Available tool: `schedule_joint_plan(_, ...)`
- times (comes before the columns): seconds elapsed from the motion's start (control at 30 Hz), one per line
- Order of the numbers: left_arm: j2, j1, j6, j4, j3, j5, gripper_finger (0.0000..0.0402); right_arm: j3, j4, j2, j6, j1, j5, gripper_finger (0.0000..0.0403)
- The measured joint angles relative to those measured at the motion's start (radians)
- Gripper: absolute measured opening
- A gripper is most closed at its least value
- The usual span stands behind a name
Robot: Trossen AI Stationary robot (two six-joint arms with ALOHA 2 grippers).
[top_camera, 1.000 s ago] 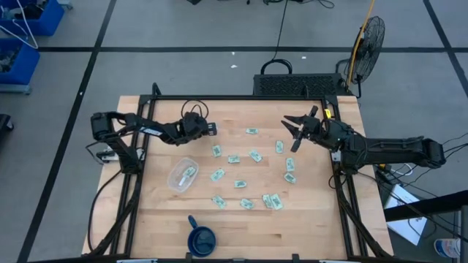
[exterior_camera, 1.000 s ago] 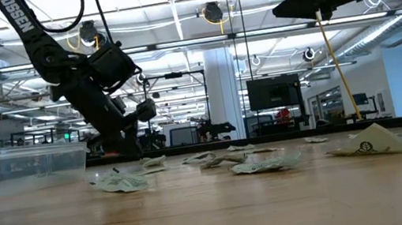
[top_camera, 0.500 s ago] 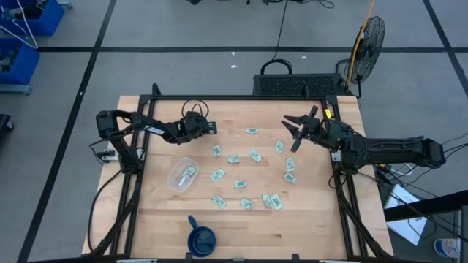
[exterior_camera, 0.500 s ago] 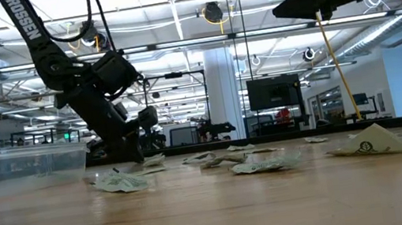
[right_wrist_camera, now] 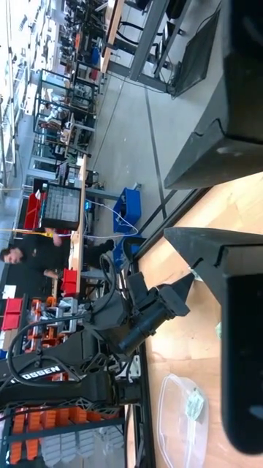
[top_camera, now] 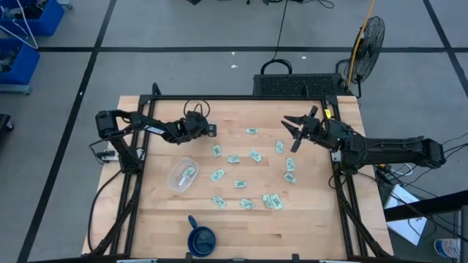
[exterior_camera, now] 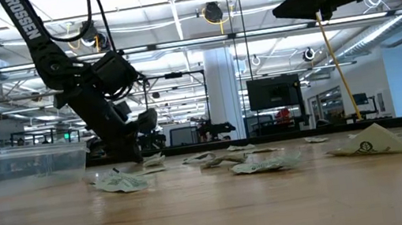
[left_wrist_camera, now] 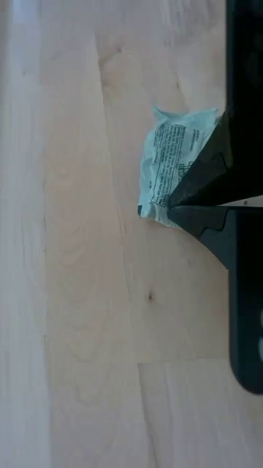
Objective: Pick and place Stevia / Truvia into bins
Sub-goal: Put the stevia packet into the transparent container
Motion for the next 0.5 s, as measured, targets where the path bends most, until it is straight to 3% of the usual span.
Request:
schedule_joint_plan(0.2,0.0,-0.006,0.077,0.01,0.0,0.014,0.0003,0.0,0.001,0.0,0.0,0.0,0.0,0.0086)
schedule_joint_plan(0.33,-0.005,-0.025,0.139,0.075,-0.001,0.078,0.0002,0.0,0.001,0.0,-0.001,0.0,0.0,0.0086)
schedule_joint_plan(0.5,-0.01,-0.047,0.188,0.155,0.0,0.082,0.0002,0.0,-0.001,0.0,0.0,0.0,0.0,0.0086)
